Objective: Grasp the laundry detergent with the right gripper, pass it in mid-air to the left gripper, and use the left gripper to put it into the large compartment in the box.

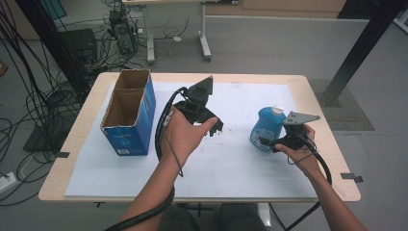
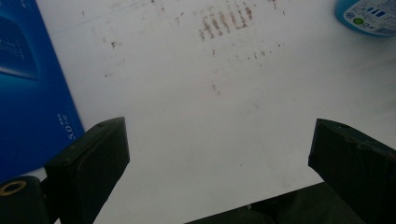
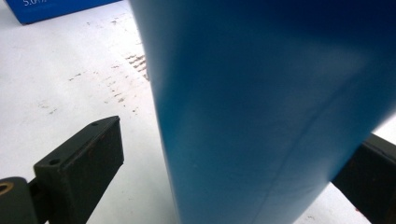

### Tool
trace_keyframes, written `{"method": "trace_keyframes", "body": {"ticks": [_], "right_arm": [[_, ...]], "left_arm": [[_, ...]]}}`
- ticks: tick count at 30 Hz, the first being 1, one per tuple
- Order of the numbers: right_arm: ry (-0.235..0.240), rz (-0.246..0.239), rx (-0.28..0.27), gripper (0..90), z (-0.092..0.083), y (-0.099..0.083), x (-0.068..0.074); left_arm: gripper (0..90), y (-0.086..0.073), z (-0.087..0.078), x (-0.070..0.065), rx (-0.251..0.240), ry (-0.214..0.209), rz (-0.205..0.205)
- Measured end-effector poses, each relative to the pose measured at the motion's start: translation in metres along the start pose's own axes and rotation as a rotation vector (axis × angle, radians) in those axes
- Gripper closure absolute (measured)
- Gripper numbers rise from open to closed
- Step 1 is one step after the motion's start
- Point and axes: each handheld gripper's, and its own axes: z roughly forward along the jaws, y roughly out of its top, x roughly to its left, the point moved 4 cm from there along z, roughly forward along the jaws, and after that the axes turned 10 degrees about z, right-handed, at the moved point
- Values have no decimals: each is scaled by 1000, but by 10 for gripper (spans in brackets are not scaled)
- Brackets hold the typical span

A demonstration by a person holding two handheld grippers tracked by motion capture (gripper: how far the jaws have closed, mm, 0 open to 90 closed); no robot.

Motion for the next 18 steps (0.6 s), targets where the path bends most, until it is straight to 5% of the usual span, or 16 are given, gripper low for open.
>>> {"method": "trace_keyframes", "body": {"ticks": [18], "right_arm": [[3, 11, -21, 21, 3, 0, -1]], "left_arm": [[56, 1, 1, -2, 3, 0, 4]]}}
